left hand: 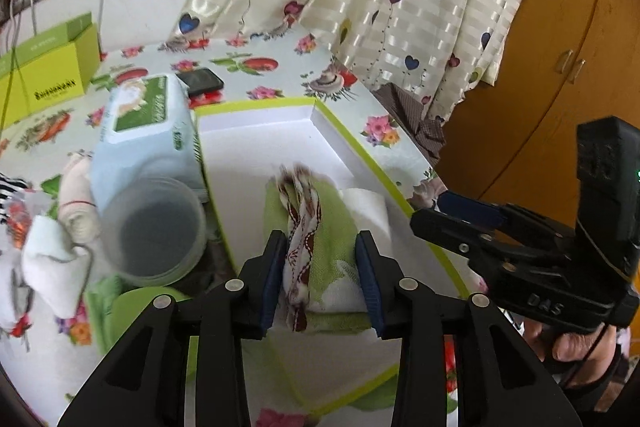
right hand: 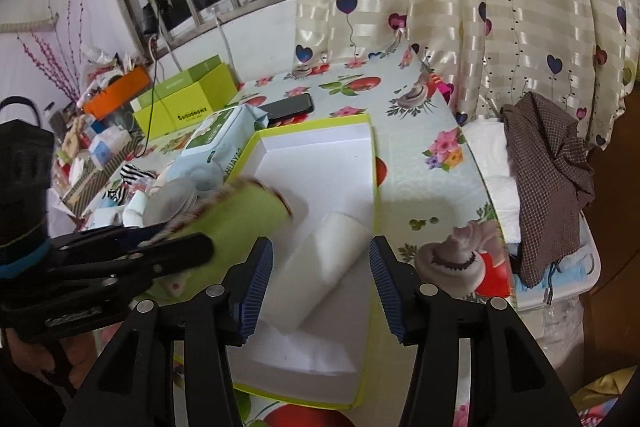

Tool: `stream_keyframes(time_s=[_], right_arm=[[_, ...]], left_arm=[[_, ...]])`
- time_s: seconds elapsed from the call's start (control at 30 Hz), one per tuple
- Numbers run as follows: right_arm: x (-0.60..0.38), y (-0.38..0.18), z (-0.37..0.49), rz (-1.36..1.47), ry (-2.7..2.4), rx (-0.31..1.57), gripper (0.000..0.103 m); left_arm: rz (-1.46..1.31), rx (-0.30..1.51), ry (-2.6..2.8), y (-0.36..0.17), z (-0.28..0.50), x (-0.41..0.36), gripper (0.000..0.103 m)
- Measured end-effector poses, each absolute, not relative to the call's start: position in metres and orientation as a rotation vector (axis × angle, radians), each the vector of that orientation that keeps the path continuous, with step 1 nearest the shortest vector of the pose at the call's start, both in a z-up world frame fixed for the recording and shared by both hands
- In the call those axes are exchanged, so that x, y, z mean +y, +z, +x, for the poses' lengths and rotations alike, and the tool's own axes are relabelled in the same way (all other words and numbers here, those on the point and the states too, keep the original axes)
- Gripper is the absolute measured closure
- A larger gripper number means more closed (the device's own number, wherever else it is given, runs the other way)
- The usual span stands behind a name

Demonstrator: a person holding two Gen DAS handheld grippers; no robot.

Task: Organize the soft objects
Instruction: 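Carry both held towels into the white tray and open both grippers, then withdraw both grippers from the tray toward the remaining cloths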

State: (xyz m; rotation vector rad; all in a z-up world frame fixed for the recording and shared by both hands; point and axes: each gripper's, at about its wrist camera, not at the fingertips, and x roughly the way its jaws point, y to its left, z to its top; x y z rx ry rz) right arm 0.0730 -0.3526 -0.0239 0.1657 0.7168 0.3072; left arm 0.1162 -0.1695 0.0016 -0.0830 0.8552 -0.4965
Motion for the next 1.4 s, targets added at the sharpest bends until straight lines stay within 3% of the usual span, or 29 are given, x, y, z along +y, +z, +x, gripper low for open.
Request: stream_keyframes(time_s=[0.67,1.0,1.07,1.4], right_arm=[[-0.33,-0.005,0.029,0.131,0.293,0.689,0.052],[-0.287,-0.002,-0.009,0.086,0.354,0.698,0.052],[-0.279,-0.001,-0.018,0.073,0.373,0.683,0.044],[-0.25,0.008,-0.034,0.017,0.426,0.637,0.037]], left_arm=[[-0.098,0.761,-0.474,0.036,0.063,-0.13,0.065],[-0.107,0.728,-0.403,0.034,0.012,-0.074,0.065],[-0.113,0.729,-0.387,0.031,0.005,-0.063,0.065],[-0.144,0.733,-0.354,0.019,-0.011,-0.029,0.065]])
